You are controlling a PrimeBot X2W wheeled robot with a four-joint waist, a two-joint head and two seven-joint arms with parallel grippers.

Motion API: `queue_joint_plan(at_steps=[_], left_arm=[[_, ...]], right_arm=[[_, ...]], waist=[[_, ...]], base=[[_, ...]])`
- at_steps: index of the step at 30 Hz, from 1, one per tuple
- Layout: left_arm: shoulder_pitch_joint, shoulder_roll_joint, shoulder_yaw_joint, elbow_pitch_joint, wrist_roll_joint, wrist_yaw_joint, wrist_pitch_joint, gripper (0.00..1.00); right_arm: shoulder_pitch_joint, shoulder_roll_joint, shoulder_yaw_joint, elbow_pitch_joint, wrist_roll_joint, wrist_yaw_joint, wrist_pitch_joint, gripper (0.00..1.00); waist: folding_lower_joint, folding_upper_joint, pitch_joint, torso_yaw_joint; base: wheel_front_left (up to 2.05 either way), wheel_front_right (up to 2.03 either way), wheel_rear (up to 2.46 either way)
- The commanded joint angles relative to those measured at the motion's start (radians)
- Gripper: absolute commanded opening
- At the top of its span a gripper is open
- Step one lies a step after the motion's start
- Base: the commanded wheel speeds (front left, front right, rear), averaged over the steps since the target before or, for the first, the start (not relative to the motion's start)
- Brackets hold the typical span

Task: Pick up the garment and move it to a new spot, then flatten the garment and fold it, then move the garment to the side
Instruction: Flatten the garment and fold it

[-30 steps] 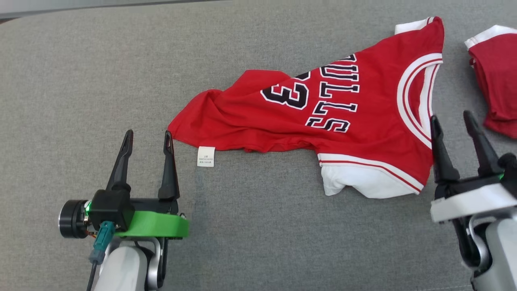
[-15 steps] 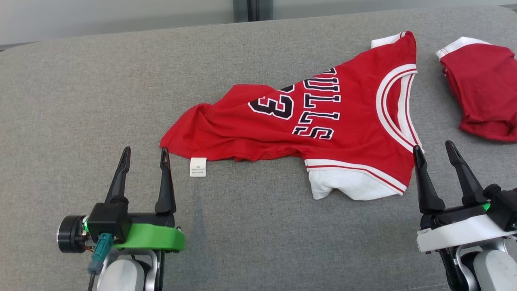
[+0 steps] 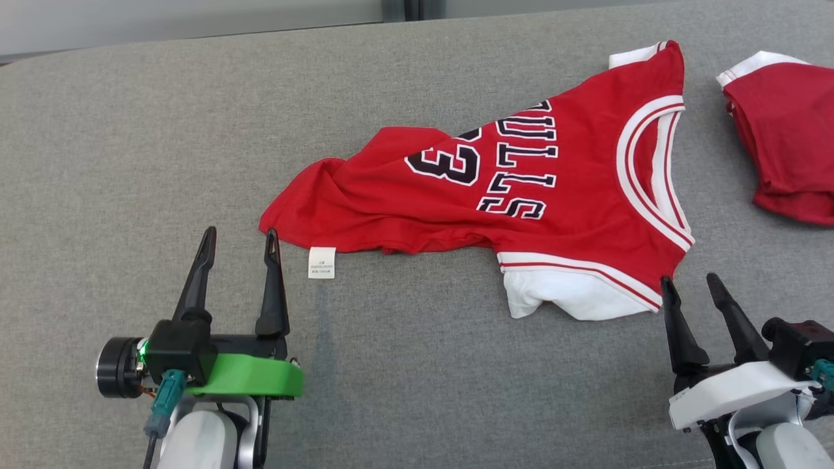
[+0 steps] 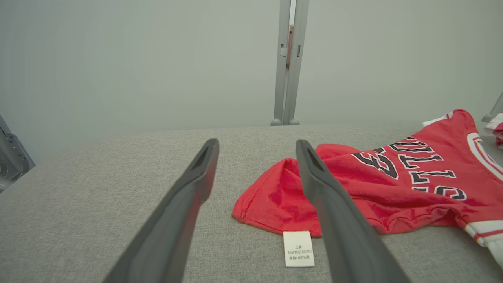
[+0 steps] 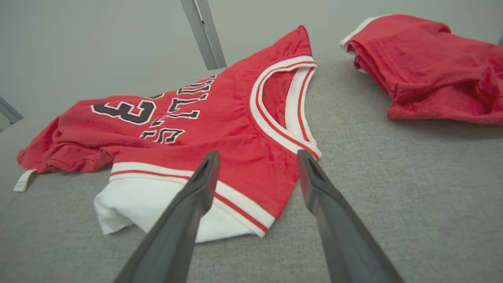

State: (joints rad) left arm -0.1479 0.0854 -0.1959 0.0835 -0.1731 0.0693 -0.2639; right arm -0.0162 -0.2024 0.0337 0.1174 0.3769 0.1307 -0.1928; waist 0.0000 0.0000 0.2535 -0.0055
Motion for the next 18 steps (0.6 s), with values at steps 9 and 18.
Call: queue_joint_plan(at_steps=[9,18], left_arm=[[-0.048,-0.009,-0.006,-0.007,0.006,0.004,-0.001,1.0],[-0.063,-0.017,-0.005,-0.008,0.013,0.0,-0.001,1.0]], right_arm=[[-0.146,-0.036,0.037,0.258,0.061,0.0,-0.017,1.0],[-0.244,-0.11,0.134,0.241,0.089,0.0,-0.051,0.0]], waist=[[0.0,0.0,0.063,0.024],[0.0,0.0,0.069,0.045]], base=[[0.0,0.0,0.0],[0.0,0.0,0.0]])
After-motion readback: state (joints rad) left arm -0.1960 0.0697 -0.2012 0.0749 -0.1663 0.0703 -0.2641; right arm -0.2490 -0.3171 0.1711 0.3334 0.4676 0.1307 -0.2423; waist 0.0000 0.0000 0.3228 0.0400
